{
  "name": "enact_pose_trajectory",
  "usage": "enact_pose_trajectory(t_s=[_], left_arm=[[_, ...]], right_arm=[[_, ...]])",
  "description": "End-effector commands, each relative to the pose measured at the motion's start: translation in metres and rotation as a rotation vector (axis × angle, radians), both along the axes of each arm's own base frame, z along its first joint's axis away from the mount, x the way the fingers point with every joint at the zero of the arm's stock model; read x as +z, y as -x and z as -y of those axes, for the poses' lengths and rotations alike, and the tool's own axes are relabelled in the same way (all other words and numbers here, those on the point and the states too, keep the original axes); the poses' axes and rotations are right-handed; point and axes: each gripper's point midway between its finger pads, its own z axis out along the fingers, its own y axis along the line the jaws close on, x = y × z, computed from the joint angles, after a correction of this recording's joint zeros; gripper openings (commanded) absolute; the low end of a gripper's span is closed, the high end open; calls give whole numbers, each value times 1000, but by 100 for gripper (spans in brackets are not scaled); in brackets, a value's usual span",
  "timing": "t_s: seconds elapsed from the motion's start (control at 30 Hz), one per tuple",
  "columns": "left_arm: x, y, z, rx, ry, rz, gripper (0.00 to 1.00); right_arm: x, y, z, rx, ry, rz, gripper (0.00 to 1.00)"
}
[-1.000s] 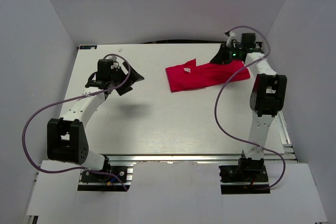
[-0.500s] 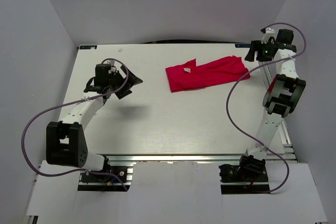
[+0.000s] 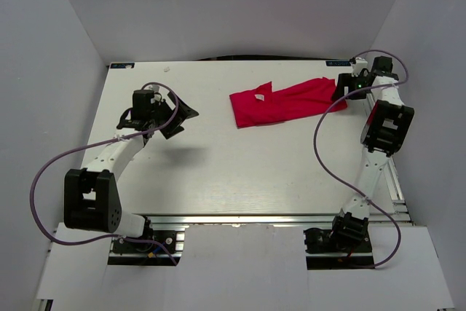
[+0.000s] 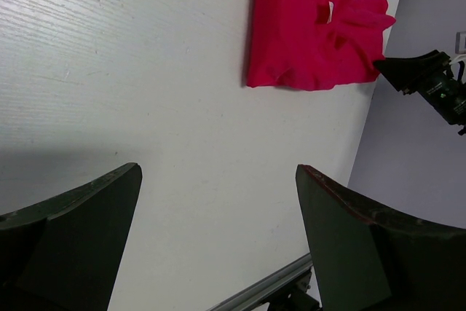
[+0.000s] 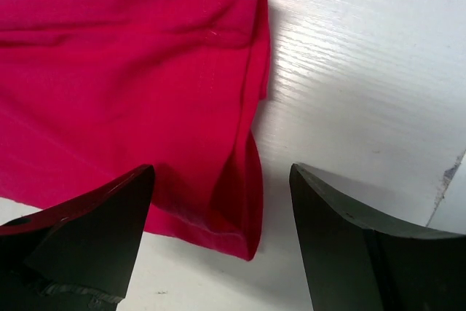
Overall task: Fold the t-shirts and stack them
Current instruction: Grab one side of the 2/3 rectangular tshirt with right arm
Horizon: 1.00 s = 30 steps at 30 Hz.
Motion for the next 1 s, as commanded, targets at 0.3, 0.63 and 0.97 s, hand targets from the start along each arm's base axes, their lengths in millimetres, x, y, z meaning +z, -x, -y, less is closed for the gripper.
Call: enact_pose_trajectory(t_s=[0.3, 0.63, 0.97], left_arm=[[10, 0, 1, -8, 13, 19, 98], [11, 1, 1, -2, 12, 14, 98], [13, 1, 1, -3, 14, 16, 98]], right_arm=[[-7, -13, -43, 61, -68, 2, 81], [-23, -8, -55, 36, -50, -65, 72], [-22, 4, -89, 106, -122, -94, 63]])
